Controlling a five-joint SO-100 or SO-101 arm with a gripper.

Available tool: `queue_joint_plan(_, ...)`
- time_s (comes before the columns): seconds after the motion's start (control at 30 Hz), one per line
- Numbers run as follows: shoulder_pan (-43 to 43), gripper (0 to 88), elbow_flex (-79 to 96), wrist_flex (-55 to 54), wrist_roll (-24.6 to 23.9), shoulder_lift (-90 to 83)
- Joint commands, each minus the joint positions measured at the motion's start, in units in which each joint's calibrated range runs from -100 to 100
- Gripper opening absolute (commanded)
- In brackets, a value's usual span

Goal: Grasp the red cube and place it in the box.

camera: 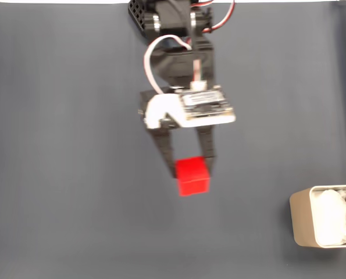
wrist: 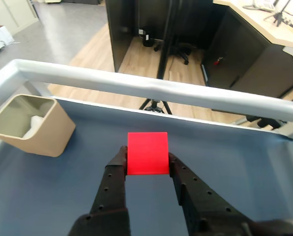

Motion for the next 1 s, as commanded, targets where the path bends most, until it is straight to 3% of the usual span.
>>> queue_joint_plan(0.0, -3.6, 3.2, -4.3, 0.2, 0.9, 0.4)
queue_joint_plan(0.4, -12.6, 2.5, -15.4, 0.2, 0.5, 9.0)
queue_joint_plan(0.97, -18.8, 1.4, -35.0, -0.5, -0.3, 25.3)
